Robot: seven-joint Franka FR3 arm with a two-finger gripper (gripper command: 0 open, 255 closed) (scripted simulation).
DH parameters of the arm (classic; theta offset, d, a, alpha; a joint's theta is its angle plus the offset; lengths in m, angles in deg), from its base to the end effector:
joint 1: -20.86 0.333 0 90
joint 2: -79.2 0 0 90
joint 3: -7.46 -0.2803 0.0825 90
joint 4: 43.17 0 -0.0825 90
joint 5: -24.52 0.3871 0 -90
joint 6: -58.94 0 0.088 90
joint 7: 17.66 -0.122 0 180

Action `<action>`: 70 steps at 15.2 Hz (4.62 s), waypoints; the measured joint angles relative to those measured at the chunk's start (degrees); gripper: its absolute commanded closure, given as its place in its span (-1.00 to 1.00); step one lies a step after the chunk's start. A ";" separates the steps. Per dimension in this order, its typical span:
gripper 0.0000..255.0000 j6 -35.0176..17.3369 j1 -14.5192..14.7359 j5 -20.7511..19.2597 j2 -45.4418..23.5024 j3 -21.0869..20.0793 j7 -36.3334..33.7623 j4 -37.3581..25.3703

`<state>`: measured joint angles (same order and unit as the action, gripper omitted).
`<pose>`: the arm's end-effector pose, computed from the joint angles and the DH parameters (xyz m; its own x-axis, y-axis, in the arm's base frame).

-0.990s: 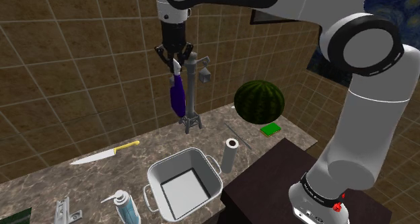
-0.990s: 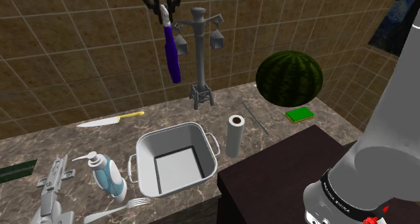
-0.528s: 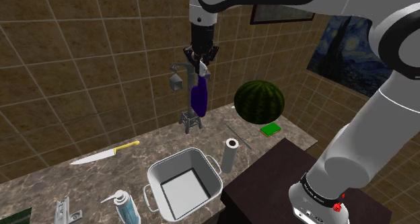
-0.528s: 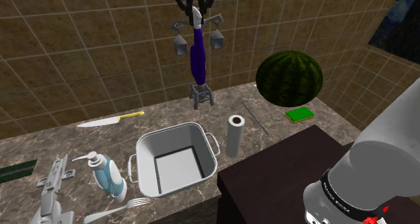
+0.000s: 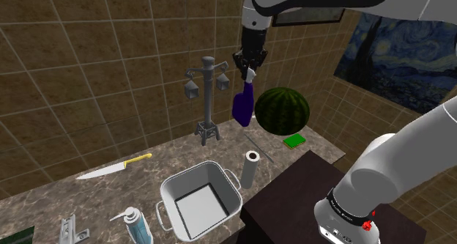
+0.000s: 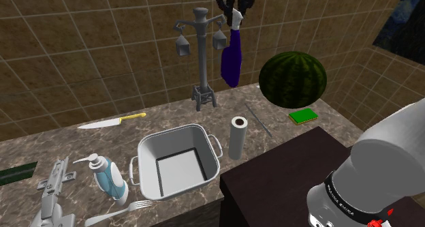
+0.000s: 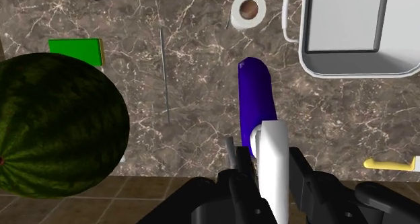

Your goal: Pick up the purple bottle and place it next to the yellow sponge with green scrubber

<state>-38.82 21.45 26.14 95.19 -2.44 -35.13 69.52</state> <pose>0.4774 0.0982 0.5393 0.9912 -0.1311 0.0198 -0.1314 -0.9912 0.0140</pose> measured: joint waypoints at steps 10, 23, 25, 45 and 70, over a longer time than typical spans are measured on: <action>1.00 1.47 -3.75 -1.99 13.23 8.84 12.10 11.76; 1.00 4.28 -10.03 -10.11 23.58 22.48 28.78 18.42; 1.00 4.75 -10.97 -11.45 24.54 24.46 31.18 18.67; 1.00 0.29 -15.93 -20.90 22.83 41.39 48.72 18.28; 1.00 -19.51 -16.98 -25.35 19.95 47.81 47.75 35.07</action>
<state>-58.33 4.47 0.79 115.14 45.38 12.62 104.59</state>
